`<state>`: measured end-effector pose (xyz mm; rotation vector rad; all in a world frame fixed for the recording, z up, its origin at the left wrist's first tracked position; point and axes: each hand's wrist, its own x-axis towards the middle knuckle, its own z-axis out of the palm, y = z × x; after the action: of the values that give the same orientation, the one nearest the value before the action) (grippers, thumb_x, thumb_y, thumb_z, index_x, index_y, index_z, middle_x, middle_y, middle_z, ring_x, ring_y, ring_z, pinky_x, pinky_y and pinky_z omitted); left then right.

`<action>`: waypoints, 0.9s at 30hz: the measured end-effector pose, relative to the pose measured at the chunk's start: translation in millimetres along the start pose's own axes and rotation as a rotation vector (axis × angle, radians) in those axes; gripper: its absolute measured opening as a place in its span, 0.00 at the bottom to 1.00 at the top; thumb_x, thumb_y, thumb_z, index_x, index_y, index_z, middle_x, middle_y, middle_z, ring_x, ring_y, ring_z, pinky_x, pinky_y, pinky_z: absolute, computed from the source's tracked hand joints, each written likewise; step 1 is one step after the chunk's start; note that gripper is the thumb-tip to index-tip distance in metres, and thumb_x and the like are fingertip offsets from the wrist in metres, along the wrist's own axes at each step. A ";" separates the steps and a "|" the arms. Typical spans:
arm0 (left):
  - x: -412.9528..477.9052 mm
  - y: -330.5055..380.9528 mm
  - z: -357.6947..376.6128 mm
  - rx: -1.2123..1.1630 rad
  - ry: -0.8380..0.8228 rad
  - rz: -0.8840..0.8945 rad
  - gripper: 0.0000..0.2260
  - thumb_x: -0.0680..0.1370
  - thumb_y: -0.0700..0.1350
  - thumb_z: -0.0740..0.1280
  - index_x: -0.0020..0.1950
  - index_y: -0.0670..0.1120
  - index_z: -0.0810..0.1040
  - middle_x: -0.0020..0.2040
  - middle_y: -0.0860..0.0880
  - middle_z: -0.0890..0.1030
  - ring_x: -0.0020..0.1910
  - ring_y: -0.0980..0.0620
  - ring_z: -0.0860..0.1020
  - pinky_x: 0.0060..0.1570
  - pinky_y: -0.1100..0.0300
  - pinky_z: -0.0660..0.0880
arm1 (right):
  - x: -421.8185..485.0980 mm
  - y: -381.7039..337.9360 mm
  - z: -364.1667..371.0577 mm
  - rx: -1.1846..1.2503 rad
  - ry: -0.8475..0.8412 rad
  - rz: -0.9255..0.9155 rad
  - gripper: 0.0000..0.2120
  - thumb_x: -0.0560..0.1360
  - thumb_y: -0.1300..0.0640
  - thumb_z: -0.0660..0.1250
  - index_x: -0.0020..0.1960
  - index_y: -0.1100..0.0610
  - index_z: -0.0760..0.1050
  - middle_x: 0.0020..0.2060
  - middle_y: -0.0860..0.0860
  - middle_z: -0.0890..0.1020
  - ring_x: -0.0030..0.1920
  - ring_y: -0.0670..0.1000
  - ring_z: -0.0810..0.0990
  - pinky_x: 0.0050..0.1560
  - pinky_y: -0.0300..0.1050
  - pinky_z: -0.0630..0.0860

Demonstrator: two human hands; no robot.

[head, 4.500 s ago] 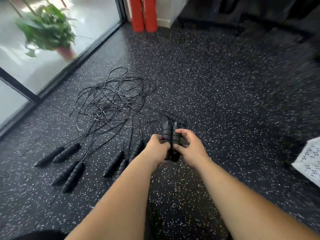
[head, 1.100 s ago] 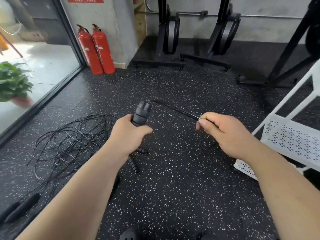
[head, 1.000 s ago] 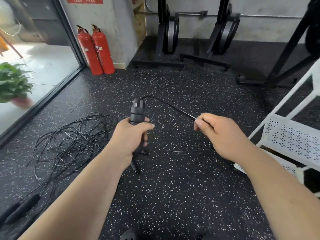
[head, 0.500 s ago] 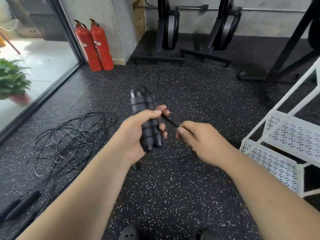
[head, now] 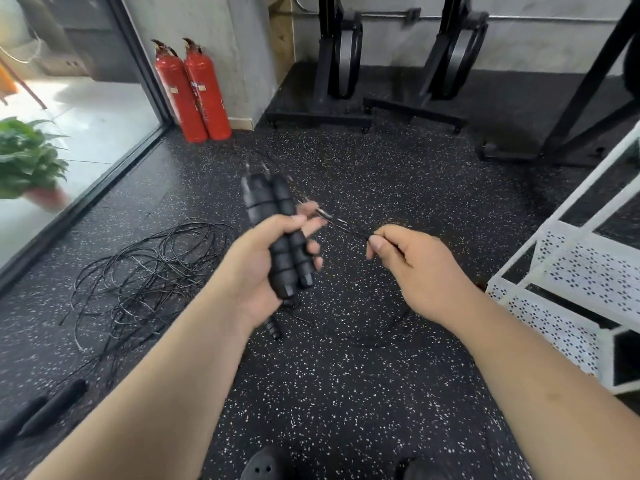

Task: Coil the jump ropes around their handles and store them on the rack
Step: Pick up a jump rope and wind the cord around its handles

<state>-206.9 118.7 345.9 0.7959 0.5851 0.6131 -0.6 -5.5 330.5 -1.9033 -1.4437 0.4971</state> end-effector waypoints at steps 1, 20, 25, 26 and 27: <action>-0.1 -7.1 5.8 0.014 -0.018 -0.026 0.25 0.75 0.41 0.73 0.72 0.41 0.79 0.66 0.42 0.83 0.40 0.51 0.79 0.44 0.51 0.81 | 0.7 0.9 3.4 -0.007 0.005 0.008 0.14 0.87 0.46 0.59 0.47 0.46 0.77 0.28 0.47 0.75 0.26 0.44 0.66 0.28 0.43 0.65; 3.6 9.7 -2.4 -0.059 -0.060 0.063 0.22 0.80 0.42 0.67 0.75 0.41 0.77 0.70 0.45 0.79 0.40 0.53 0.77 0.44 0.55 0.80 | 0.1 1.6 -16.4 0.023 -0.004 -0.003 0.13 0.87 0.45 0.60 0.48 0.42 0.79 0.29 0.52 0.75 0.27 0.46 0.66 0.29 0.42 0.66; -0.7 -23.3 19.4 0.043 -0.143 -0.076 0.25 0.77 0.41 0.71 0.75 0.41 0.77 0.70 0.45 0.80 0.40 0.51 0.77 0.45 0.52 0.80 | 2.9 1.7 -0.9 -0.030 -0.004 0.010 0.12 0.86 0.47 0.62 0.47 0.45 0.79 0.28 0.41 0.77 0.26 0.44 0.69 0.28 0.39 0.64; -1.0 -30.2 24.2 0.064 -0.151 -0.091 0.24 0.77 0.41 0.70 0.74 0.41 0.78 0.66 0.44 0.81 0.40 0.50 0.77 0.45 0.52 0.81 | 3.3 2.3 2.1 -0.054 -0.004 0.011 0.12 0.86 0.48 0.63 0.46 0.46 0.79 0.28 0.38 0.77 0.27 0.44 0.71 0.29 0.39 0.64; -0.6 -36.0 27.8 0.070 -0.152 -0.099 0.23 0.78 0.41 0.70 0.73 0.42 0.80 0.62 0.43 0.81 0.40 0.50 0.78 0.45 0.52 0.81 | 3.8 3.2 4.2 -0.067 -0.003 0.019 0.12 0.86 0.48 0.63 0.45 0.46 0.78 0.29 0.37 0.78 0.27 0.44 0.72 0.29 0.39 0.65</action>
<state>-178.5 85.4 333.4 0.8656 0.5058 0.4391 -0.1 -1.2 325.6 -1.9708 -1.4622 0.4656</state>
